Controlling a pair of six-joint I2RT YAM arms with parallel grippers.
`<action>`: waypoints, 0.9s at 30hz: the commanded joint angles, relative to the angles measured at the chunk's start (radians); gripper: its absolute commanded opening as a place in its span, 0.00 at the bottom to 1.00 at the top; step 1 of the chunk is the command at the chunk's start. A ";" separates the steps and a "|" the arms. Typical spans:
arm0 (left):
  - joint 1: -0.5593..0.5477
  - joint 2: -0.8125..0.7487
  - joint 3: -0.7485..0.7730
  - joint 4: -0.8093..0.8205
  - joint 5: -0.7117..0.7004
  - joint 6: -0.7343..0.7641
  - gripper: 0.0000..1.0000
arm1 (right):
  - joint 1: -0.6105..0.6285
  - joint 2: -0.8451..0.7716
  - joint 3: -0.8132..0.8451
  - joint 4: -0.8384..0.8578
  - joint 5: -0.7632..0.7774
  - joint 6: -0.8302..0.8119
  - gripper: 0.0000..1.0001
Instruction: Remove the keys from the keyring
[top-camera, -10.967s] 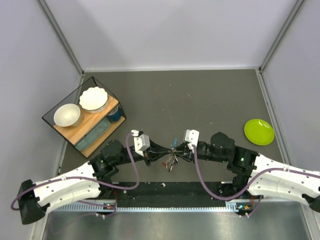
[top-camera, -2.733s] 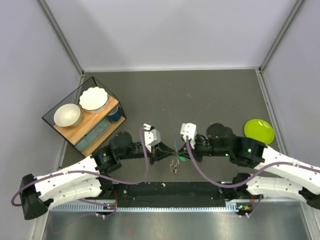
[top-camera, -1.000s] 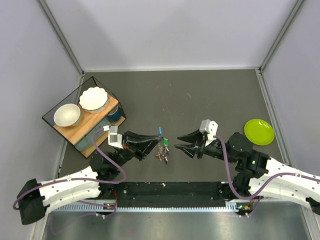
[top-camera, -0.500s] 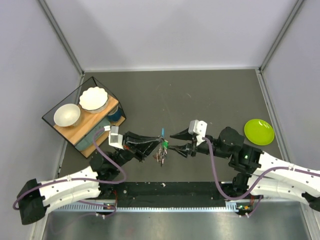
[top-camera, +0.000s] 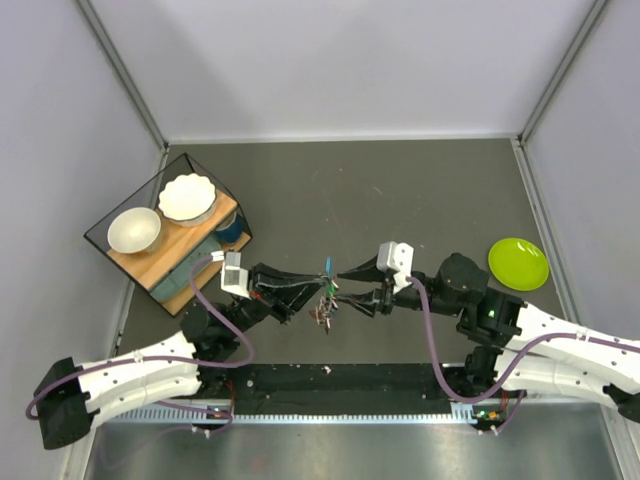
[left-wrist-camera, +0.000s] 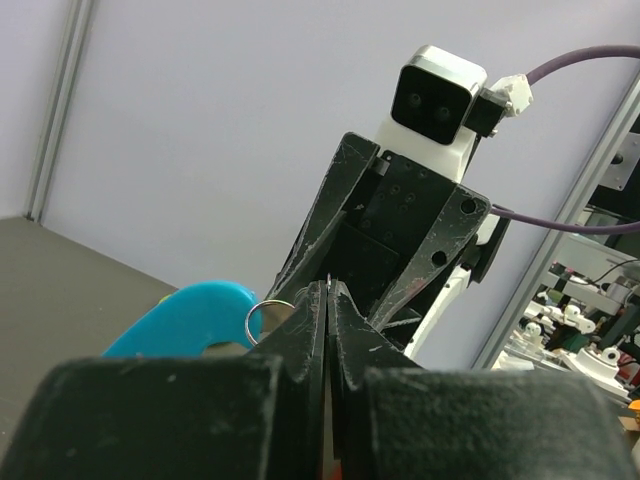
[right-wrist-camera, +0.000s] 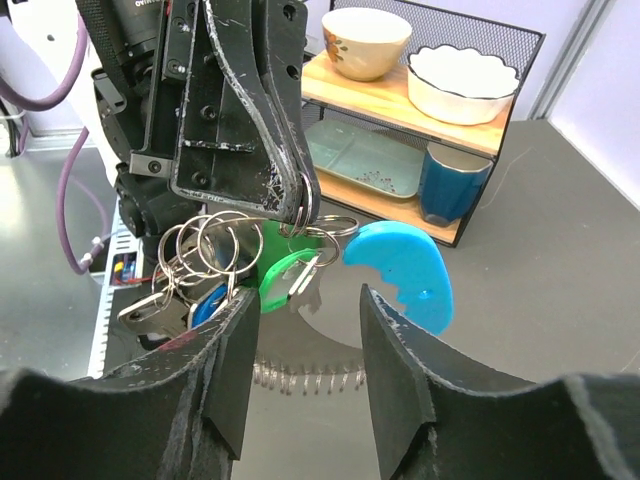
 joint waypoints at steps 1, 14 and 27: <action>0.000 -0.008 0.029 0.072 0.000 0.012 0.00 | 0.004 0.007 0.044 0.058 0.004 0.003 0.42; 0.000 -0.017 0.025 0.068 -0.063 0.027 0.00 | 0.005 -0.026 -0.042 0.094 -0.001 0.046 0.00; 0.000 -0.014 0.007 0.095 -0.109 0.015 0.00 | 0.022 0.001 -0.073 0.108 0.005 0.073 0.00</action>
